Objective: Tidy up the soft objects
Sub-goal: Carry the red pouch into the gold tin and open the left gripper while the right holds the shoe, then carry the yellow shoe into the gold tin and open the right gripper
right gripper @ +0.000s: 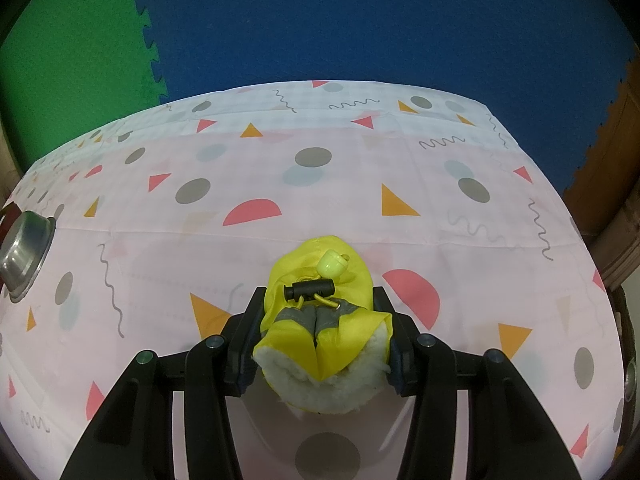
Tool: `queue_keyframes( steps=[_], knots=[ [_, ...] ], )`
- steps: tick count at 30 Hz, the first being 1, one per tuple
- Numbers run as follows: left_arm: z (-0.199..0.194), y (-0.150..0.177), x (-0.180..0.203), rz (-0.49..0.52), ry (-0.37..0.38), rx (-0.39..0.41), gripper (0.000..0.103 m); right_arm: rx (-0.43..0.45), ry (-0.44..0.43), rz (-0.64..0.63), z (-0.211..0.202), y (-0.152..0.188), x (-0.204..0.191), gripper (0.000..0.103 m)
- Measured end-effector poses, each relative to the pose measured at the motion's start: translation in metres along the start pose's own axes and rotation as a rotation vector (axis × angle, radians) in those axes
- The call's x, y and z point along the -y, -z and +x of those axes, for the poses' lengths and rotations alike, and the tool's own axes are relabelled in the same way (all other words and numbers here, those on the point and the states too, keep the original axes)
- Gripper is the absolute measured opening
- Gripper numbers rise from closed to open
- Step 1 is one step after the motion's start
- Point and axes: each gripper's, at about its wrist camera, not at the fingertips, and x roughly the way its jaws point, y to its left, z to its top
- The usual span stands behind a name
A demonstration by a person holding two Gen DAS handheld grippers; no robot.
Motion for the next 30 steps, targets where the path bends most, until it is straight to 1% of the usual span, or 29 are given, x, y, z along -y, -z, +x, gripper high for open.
queue_keyframes(
  steps=[3, 6, 8, 12, 16, 18, 20, 22, 24, 30],
  knots=[
    [-0.014, 0.014, -0.006, 0.003, -0.035, 0.020, 0.036, 0.000, 0.001, -0.001, 0.000, 0.000, 0.000, 0.048],
    [-0.020, 0.029, -0.011, -0.001, -0.019, 0.007, 0.036, 0.000, 0.001, -0.001, 0.000, 0.000, 0.001, 0.048],
    [-0.019, 0.041, -0.013, -0.011, -0.019, -0.009, 0.036, 0.001, 0.001, -0.001, 0.000, 0.000, 0.001, 0.048],
    [-0.015, 0.057, -0.016, -0.024, -0.052, -0.015, 0.036, -0.002, 0.001, 0.004, 0.001, -0.001, 0.002, 0.047],
    [-0.010, 0.067, -0.022, -0.049, -0.068, -0.020, 0.036, -0.004, 0.017, 0.028, -0.001, -0.001, 0.001, 0.042],
    [-0.009, 0.069, -0.026, -0.064, -0.096, -0.014, 0.036, -0.008, 0.029, 0.037, -0.003, -0.001, -0.001, 0.040],
    [-0.008, 0.071, -0.030, -0.077, -0.110, -0.010, 0.036, -0.007, 0.045, 0.034, -0.008, 0.000, -0.008, 0.040],
    [-0.008, 0.073, -0.033, -0.087, -0.121, -0.007, 0.036, -0.005, 0.034, 0.024, -0.013, -0.001, -0.015, 0.040],
    [-0.010, 0.076, -0.034, -0.085, -0.132, -0.004, 0.036, 0.005, 0.044, -0.019, -0.020, -0.001, -0.027, 0.040],
    [-0.009, 0.086, -0.038, -0.093, -0.139, -0.018, 0.036, -0.011, -0.001, -0.092, -0.036, -0.001, -0.067, 0.040]
  ],
)
